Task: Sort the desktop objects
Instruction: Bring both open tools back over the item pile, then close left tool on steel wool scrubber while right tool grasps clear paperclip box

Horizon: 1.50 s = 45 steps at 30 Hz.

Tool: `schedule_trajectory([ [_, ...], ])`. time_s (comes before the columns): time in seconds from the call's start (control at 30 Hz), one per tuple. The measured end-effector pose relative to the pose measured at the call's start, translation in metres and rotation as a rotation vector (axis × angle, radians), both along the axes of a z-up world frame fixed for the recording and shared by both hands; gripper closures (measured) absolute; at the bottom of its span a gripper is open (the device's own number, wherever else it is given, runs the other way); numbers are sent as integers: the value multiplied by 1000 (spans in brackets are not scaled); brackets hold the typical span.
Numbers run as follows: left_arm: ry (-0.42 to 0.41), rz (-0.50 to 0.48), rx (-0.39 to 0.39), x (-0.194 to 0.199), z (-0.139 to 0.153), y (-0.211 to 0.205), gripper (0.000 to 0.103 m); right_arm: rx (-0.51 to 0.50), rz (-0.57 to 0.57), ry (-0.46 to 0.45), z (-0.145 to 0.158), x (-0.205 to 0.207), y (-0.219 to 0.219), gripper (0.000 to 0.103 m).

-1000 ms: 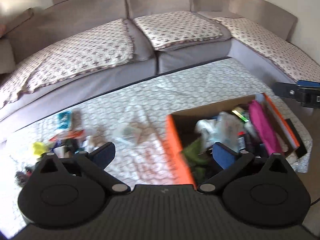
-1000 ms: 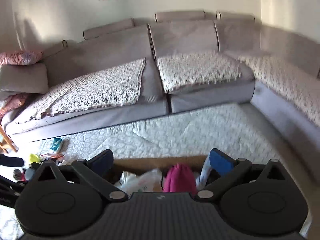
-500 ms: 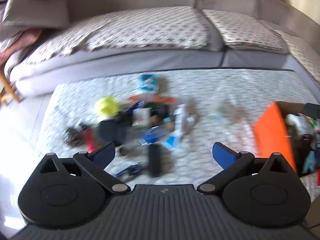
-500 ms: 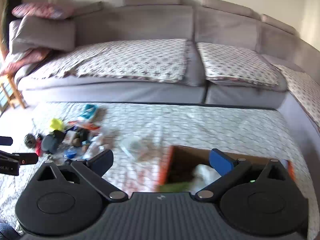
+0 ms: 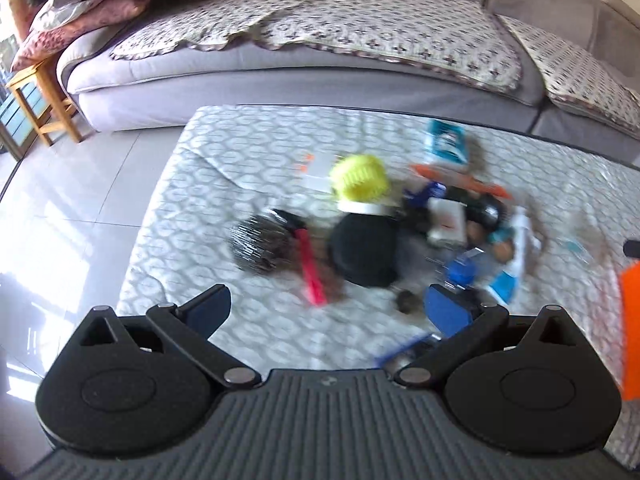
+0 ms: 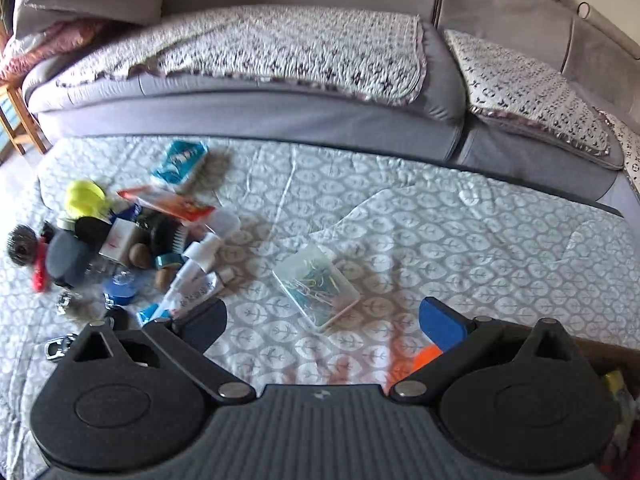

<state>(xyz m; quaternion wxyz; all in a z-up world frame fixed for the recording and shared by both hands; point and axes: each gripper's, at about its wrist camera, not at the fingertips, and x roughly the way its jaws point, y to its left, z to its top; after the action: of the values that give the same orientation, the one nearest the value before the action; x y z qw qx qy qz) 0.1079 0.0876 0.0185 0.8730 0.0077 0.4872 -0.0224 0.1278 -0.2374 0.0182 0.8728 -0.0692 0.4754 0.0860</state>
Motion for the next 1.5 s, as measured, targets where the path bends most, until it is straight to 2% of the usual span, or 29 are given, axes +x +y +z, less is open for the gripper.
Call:
schedule_trajectory([
  [0.13,20,17,-15,15,-12,11,0,-13,-8,19,-12,13,7,0],
  [0.2,41,18,-20,21,-20,13,5,-21,-7,35,-19,20,9,0],
  [0.27,75,20,-39,26,-29,15,17,-30,-6,47,-24,24,10,0],
  [0.33,92,25,-52,32,-35,22,21,-33,-5,60,-29,27,10,0],
  [0.53,65,65,-31,41,-28,44,19,-32,-6,79,-37,34,8,0],
  [0.73,71,102,-15,57,-44,46,18,-57,-20,112,-48,51,6,0],
  [0.8,77,103,-30,63,-48,47,16,-80,-1,127,-52,58,8,0],
  [0.87,78,103,-36,67,-50,47,5,-82,34,163,-57,64,10,0],
  [0.93,72,96,-29,70,-52,46,2,-101,80,184,-62,67,16,0],
  [1.13,105,90,3,80,-65,43,3,-180,143,243,-83,77,26,0],
  [1.5,121,115,17,92,-79,51,4,-141,140,252,-85,78,25,0],
])
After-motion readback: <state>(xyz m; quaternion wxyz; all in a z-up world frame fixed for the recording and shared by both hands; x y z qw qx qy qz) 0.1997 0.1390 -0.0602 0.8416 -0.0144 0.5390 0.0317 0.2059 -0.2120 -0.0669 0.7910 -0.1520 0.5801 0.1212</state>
